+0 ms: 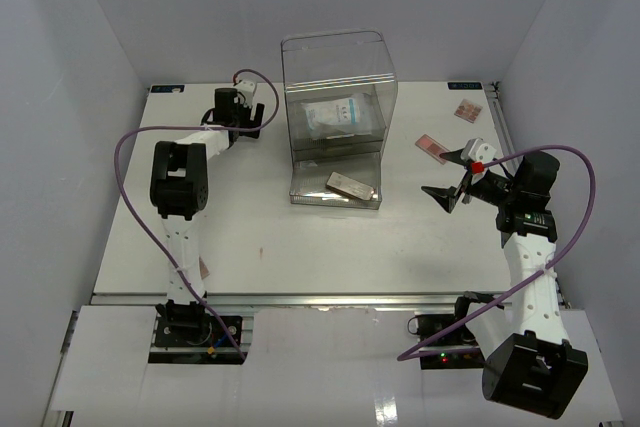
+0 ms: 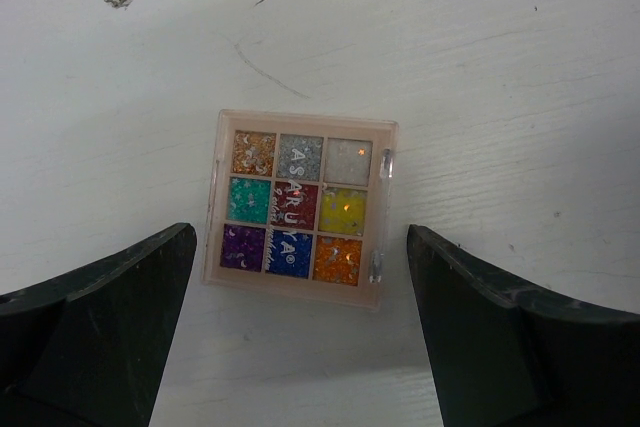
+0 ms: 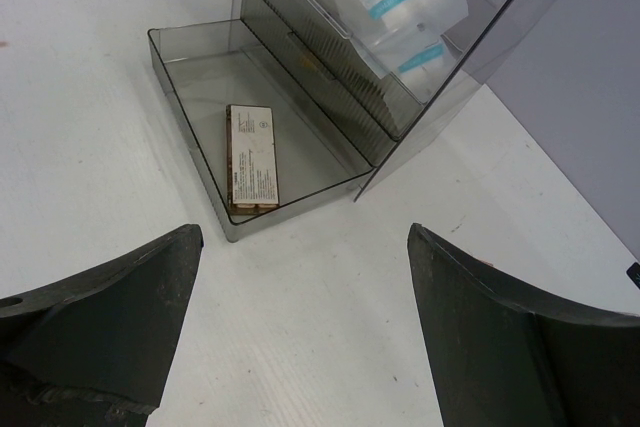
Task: Organize the makeup
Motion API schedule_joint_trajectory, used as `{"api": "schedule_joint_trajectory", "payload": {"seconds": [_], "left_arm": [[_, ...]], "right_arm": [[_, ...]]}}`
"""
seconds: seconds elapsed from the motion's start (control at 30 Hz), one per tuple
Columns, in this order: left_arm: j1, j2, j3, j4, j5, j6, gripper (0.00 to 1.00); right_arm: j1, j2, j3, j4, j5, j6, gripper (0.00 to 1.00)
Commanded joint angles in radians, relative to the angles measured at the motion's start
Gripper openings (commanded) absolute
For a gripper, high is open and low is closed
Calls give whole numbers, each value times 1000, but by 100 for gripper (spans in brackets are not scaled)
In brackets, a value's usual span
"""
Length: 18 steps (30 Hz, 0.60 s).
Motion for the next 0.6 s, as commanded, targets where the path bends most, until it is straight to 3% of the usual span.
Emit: {"api": "schedule_joint_trajectory", "payload": {"seconds": [0.0,0.23,0.57], "left_arm": [[-3,-10,13,-5,0,12,98],[-1,39,53,-67,8,-9,98],[40,44,36,-117,134,-101,93]], "right_arm": [[5,0,-8,0,-14,-11,90],[5,3,-11,-1,-13,-13,90],[6,3,-11,0,-7,-16,90]]}}
